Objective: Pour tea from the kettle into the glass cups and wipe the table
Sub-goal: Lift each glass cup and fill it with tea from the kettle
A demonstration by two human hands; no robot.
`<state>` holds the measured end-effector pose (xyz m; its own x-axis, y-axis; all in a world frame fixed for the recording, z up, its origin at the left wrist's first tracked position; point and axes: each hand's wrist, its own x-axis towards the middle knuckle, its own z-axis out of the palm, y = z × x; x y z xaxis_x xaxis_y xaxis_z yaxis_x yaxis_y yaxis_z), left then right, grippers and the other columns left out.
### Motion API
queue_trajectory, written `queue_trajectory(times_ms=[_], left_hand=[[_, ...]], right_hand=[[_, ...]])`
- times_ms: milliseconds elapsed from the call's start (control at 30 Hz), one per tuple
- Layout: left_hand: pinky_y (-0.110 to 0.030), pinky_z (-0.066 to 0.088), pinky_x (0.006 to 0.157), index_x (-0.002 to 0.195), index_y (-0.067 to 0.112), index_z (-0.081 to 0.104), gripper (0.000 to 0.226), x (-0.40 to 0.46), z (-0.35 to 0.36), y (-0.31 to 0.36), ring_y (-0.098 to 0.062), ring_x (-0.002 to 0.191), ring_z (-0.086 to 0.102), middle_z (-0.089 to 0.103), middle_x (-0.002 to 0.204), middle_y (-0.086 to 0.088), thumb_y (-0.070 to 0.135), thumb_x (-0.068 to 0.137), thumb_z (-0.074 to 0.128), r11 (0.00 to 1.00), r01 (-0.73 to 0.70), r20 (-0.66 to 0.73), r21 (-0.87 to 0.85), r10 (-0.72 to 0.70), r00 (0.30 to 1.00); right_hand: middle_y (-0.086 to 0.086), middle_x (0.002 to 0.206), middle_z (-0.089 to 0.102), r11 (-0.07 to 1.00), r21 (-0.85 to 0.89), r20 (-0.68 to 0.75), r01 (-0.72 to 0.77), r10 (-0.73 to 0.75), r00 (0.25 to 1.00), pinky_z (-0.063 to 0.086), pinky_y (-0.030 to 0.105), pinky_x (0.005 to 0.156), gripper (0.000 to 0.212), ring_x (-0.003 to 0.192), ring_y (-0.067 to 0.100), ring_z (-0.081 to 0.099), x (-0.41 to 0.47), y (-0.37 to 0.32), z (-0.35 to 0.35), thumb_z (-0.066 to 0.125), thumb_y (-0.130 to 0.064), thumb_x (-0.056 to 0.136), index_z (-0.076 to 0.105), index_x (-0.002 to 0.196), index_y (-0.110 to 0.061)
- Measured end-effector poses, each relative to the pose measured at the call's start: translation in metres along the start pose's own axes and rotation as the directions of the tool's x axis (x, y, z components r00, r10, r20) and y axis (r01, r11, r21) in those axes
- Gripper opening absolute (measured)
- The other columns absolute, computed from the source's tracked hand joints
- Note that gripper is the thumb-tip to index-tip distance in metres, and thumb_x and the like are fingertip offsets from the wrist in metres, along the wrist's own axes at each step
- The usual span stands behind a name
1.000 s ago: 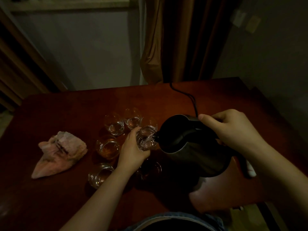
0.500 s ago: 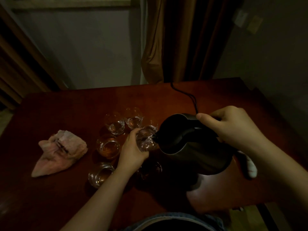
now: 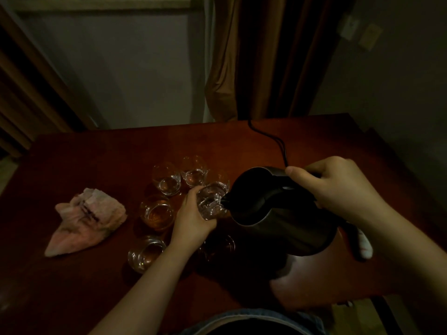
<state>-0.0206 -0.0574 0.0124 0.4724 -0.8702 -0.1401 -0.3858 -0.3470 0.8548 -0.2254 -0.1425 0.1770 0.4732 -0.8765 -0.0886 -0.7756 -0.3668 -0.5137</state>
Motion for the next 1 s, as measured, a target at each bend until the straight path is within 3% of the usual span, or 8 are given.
queue_trajectory(times_ms=[67,267,400,533,700,767,867,1000], left_hand=[[-0.012,0.037,0.075,0.133,0.027,0.035,0.079,0.000,0.001,-0.001,-0.006,0.108,0.047,0.047,0.124,0.010,0.008,0.068,0.077,1.000,-0.014,-0.007,-0.006,0.014,1.000],[-0.029,0.044,0.091,0.132,0.026,0.036,0.080,0.001,0.000,-0.005,-0.012,0.114,0.051,0.050,0.128,0.005,0.015,0.066,0.080,1.000,-0.018,-0.037,-0.023,0.017,0.999],[-0.019,0.041,0.085,0.131,0.027,0.036,0.080,0.002,-0.001,-0.008,-0.011,0.112,0.052,0.052,0.126,0.005,0.018,0.065,0.082,0.999,-0.016,-0.036,-0.046,0.014,0.999],[-0.025,0.038,0.092,0.135,0.025,0.033,0.085,0.006,-0.006,-0.005,-0.015,0.122,0.046,0.045,0.136,0.001,0.019,0.066,0.082,0.999,-0.032,-0.023,-0.018,0.032,0.999],[-0.041,0.032,0.110,0.138,0.020,0.034,0.089,0.017,-0.016,-0.002,-0.022,0.131,0.038,0.039,0.141,-0.002,0.035,0.064,0.081,0.963,-0.025,-0.064,0.269,0.044,0.997],[-0.049,0.013,0.117,0.138,0.020,0.035,0.088,0.023,-0.020,-0.007,-0.023,0.136,0.029,0.041,0.142,-0.003,0.045,0.065,0.078,0.869,-0.010,-0.075,0.495,0.054,0.996],[-0.053,-0.006,0.114,0.139,0.017,0.033,0.091,0.028,-0.023,-0.011,-0.021,0.142,0.017,0.039,0.146,-0.004,0.053,0.066,0.074,0.767,0.028,-0.066,0.642,0.019,0.998],[-0.058,-0.013,0.109,0.137,0.014,0.035,0.092,0.030,-0.025,-0.013,-0.022,0.144,0.011,0.041,0.145,-0.003,0.061,0.066,0.070,0.667,0.035,-0.031,0.744,-0.018,0.999]], right_hand=[[0.007,0.047,0.052,1.000,0.016,-0.007,-0.008,0.009,1.000,0.034,0.032,0.047,0.048,0.046,0.023,0.050,-0.001,0.002,0.001,0.047,-0.051,0.084,0.070,0.073,-0.010],[0.007,0.047,0.053,0.996,0.077,-0.022,-0.037,0.039,0.999,0.037,0.033,0.050,0.047,0.046,0.023,0.051,-0.003,0.009,0.008,0.049,-0.047,0.085,0.070,0.074,-0.007],[0.018,0.053,0.057,0.980,0.189,-0.053,-0.063,0.074,0.996,0.039,0.033,0.052,0.046,0.048,0.029,0.053,-0.007,0.015,0.014,0.051,-0.045,0.086,0.070,0.076,-0.004],[0.021,0.053,0.049,0.934,0.326,-0.040,-0.147,0.169,0.985,0.035,0.018,0.042,0.056,0.037,0.010,0.045,-0.010,0.026,0.023,0.051,-0.043,0.087,0.065,0.081,0.011],[0.009,0.045,0.044,0.877,0.436,-0.048,-0.203,0.248,0.968,0.034,0.010,0.034,0.053,0.027,0.004,0.039,-0.015,0.030,0.033,0.051,-0.039,0.089,0.063,0.080,0.012],[0.008,0.044,0.045,0.870,0.451,-0.062,-0.199,0.253,0.965,0.034,0.010,0.033,0.051,0.027,0.004,0.041,-0.016,0.030,0.034,0.051,-0.037,0.089,0.064,0.079,0.011],[0.007,0.044,0.045,0.863,0.465,-0.078,-0.196,0.260,0.962,0.034,0.008,0.033,0.049,0.029,0.004,0.042,-0.017,0.031,0.035,0.051,-0.036,0.089,0.065,0.079,0.011],[0.004,0.042,0.044,0.841,0.498,-0.071,-0.214,0.286,0.956,0.034,0.009,0.034,0.053,0.028,0.003,0.040,-0.016,0.035,0.034,0.050,-0.037,0.089,0.062,0.075,0.012]])
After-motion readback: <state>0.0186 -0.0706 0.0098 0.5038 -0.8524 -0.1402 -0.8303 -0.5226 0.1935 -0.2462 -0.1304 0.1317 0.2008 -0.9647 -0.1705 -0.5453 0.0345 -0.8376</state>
